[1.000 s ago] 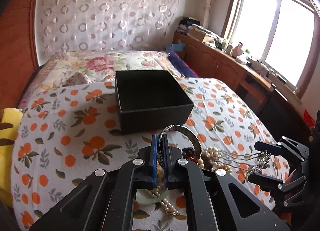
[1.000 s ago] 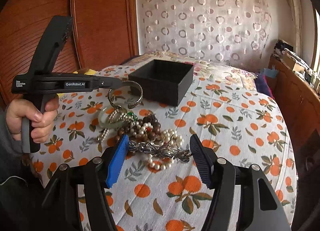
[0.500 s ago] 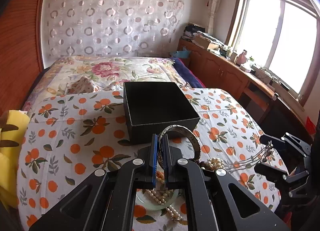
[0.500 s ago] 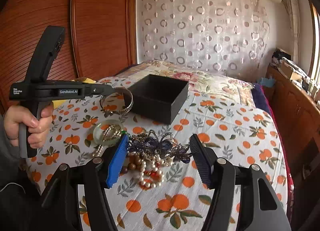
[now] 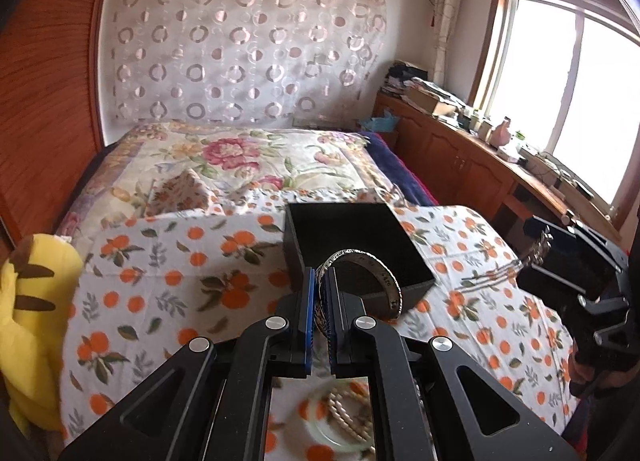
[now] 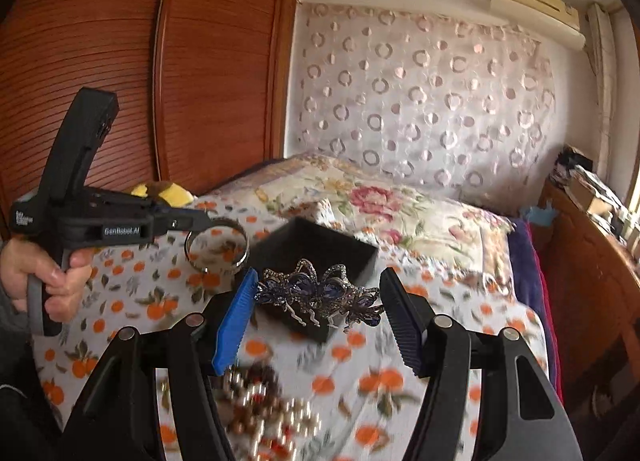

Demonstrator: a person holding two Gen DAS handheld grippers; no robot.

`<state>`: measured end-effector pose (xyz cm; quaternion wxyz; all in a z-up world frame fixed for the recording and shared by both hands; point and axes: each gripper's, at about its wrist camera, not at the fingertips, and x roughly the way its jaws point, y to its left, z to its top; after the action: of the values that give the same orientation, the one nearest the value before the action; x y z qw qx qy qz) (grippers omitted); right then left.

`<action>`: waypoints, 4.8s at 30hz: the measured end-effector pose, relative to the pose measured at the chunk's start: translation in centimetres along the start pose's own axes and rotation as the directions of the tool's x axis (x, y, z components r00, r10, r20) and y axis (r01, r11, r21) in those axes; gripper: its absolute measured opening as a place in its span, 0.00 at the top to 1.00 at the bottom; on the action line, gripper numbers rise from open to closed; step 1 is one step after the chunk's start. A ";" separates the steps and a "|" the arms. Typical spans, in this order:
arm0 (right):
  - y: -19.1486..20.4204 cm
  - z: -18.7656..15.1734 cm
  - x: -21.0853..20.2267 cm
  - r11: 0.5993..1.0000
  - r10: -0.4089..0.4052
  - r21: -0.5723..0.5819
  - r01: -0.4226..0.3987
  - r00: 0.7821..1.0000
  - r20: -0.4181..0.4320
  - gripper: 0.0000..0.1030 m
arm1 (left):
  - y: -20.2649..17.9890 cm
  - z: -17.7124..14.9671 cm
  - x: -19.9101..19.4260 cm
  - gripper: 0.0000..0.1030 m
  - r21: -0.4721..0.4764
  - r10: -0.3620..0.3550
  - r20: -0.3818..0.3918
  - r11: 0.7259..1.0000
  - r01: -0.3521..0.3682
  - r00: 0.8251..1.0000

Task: Organize jewelry
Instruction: 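Carry both items over the black box while the right tool releases the hair clip inside, then lower the silver bangle into the black box and open the left tool, then grasp the green jade bangle with the left tool and lift it, then grasp the dark bead bracelet with the right tool while the left tool holds the jade bangle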

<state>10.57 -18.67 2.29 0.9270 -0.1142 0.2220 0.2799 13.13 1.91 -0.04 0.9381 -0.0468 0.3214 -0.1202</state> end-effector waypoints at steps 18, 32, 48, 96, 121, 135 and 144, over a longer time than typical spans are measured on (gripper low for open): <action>-1.4 2.2 13.0 0.996 0.088 -0.027 -0.090 0.994 -0.071 0.36 | 3.7 3.6 1.7 0.96 -0.025 0.057 0.023 0.998 -0.056 0.998; -2.0 0.2 12.7 0.994 0.111 0.017 -0.109 0.980 -0.166 0.26 | 2.8 5.1 4.3 0.96 0.003 0.038 0.005 0.999 -0.038 0.999; -6.1 -2.8 8.0 0.993 -0.027 0.108 0.048 0.983 -0.184 0.25 | -2.6 2.4 9.4 0.96 0.082 -0.049 -0.134 0.995 0.060 0.990; 3.8 -11.2 -0.3 0.986 0.035 0.169 0.009 0.966 -0.256 0.73 | -4.3 -10.0 2.2 0.21 0.218 0.002 -0.244 0.974 0.053 0.970; 3.3 -12.8 -1.6 0.982 0.015 0.186 0.033 0.968 -0.251 0.73 | -4.7 -8.6 0.0 0.34 0.220 0.002 -0.148 0.975 0.031 0.989; 3.9 -10.8 -0.4 0.988 0.031 0.154 0.008 0.969 -0.246 0.73 | -4.4 -6.2 -4.7 0.33 0.220 0.006 -0.034 0.976 0.002 0.999; 3.3 -8.7 3.2 0.992 0.038 0.125 -0.005 0.962 -0.269 0.75 | -3.0 -6.5 -4.8 0.33 0.188 0.011 -0.035 0.982 -0.004 0.999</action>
<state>8.08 -17.39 -7.15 0.8901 -0.0914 0.3648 0.2575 4.88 0.21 -1.85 0.9328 0.0452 0.3258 -0.1473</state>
